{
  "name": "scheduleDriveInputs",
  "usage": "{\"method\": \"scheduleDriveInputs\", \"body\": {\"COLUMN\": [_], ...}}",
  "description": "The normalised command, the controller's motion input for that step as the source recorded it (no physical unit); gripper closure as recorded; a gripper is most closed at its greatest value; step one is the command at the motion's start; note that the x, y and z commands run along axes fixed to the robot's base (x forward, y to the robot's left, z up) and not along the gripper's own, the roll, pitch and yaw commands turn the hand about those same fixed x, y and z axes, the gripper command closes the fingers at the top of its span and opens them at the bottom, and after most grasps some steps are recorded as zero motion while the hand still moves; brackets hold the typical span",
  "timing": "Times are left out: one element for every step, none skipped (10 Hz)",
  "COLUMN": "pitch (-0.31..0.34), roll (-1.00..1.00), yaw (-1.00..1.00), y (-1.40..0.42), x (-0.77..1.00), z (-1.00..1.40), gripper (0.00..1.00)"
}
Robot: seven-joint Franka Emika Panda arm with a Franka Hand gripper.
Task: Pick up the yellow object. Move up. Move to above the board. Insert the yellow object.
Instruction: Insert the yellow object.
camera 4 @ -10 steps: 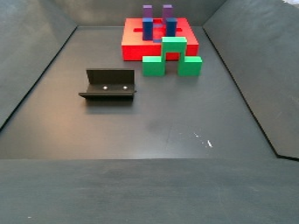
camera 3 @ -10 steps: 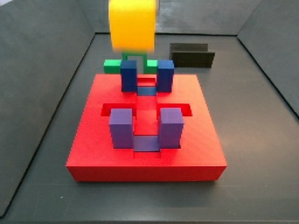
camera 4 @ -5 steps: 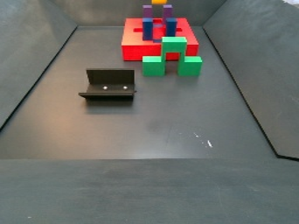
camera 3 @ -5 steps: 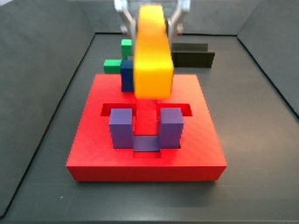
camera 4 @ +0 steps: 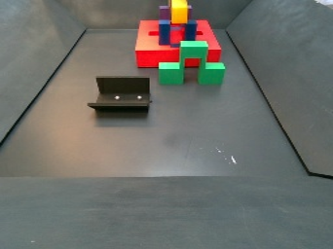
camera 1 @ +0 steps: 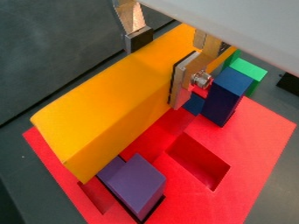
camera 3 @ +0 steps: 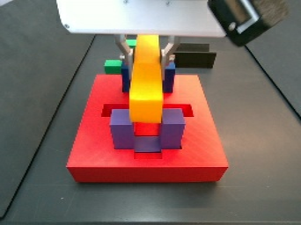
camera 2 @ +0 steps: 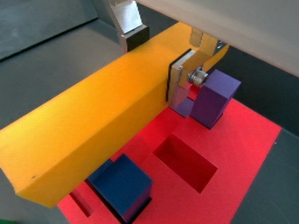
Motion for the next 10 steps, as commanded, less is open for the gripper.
{"method": "scheduleDriveInputs", "body": {"pitch": [0.0,-0.003,-0.001,0.0,0.0,0.0,0.0,0.003,0.013,0.0], "roll": [0.03,0.03,0.07,0.06,0.02,0.04,0.06,0.04,0.04,0.03], "yaw": [0.16,0.16,0.15,0.14,0.07,0.04,0.0,-0.03,-0.21,-0.3], "y": [0.0,0.0,0.0,0.0,-0.02,-0.03,0.0,0.0,0.0,0.0], "x": [0.16,0.08,0.04,0.03,0.2,0.31,0.14,-0.11,-0.25,-0.23], "z": [-0.28,-0.25,-0.26,-0.21,-0.18,-0.16,-0.13,0.0,0.0,0.01], "gripper": [1.0,1.0,1.0,1.0,1.0,1.0,1.0,1.0,1.0,1.0]}}
